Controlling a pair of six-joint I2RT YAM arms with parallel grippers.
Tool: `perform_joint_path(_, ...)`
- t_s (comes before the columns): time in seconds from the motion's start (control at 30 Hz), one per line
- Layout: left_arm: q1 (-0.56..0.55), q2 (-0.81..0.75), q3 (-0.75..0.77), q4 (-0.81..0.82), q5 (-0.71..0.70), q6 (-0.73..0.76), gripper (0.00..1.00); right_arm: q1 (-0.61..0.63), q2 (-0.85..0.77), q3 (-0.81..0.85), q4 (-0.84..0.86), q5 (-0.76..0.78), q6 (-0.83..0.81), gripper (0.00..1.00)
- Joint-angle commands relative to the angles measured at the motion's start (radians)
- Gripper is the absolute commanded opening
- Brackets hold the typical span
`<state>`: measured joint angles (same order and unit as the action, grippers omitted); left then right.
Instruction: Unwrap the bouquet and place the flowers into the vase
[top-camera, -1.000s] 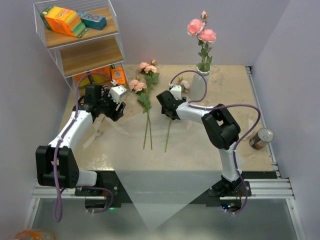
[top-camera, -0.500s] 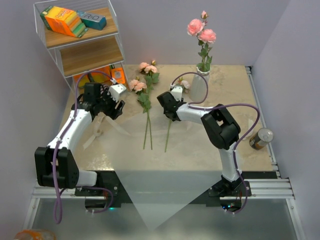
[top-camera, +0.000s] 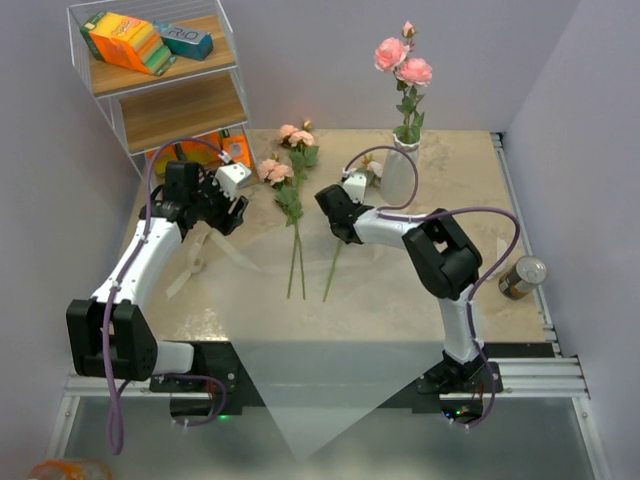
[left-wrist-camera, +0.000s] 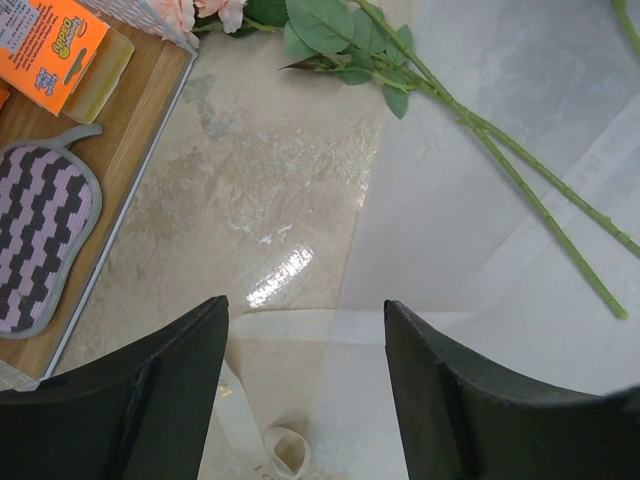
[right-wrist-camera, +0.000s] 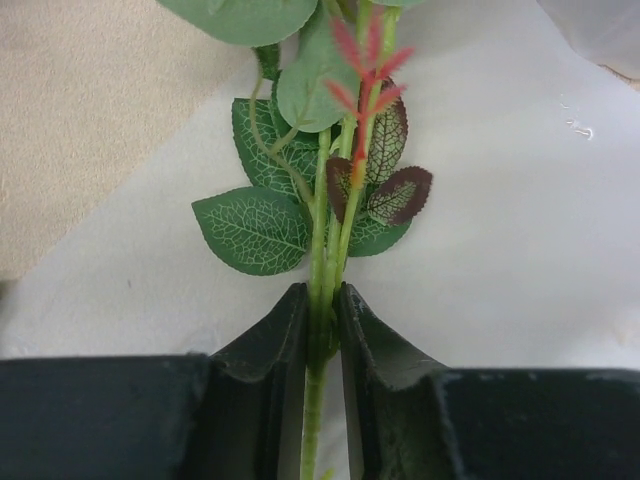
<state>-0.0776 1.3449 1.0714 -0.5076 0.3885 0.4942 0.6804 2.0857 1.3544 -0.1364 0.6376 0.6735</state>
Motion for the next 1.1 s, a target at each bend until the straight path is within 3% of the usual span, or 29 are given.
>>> perform_joint_path(0.0, 0.009, -0.035, 0.021, 0.000, -0.013, 0.026, 0.68, 0.002, -0.064, -0.035, 0.024, 0.002, 0.021, 0.18)
perform_joint_path(0.2, 0.010, -0.039, 0.015, -0.031, 0.013, 0.049, 0.69, 0.005, -0.170, -0.098, 0.132, -0.055, -0.070, 0.07)
perform_joint_path(0.33, 0.010, -0.058, 0.010, -0.020, 0.001, 0.050, 0.68, 0.005, -0.292, -0.159, 0.288, -0.121, -0.182, 0.06)
perform_joint_path(0.4, 0.009, -0.055, 0.010, -0.020, -0.007, 0.049, 0.68, 0.005, -0.334, -0.191, 0.385, -0.154, -0.270, 0.00)
perform_joint_path(0.63, 0.010, -0.027, 0.002, -0.016, -0.010, 0.037, 0.69, 0.013, -0.432, -0.130, 0.486, -0.257, -0.524, 0.00)
perform_joint_path(0.93, 0.010, -0.020, 0.005, 0.006, -0.005, 0.012, 0.68, 0.025, -0.725, -0.231, 0.883, -0.464, -0.871, 0.00)
perform_joint_path(1.07, 0.010, -0.013, 0.009, 0.009, -0.004, 0.014, 0.67, 0.025, -0.763, -0.189, 0.980, -0.443, -0.986, 0.00)
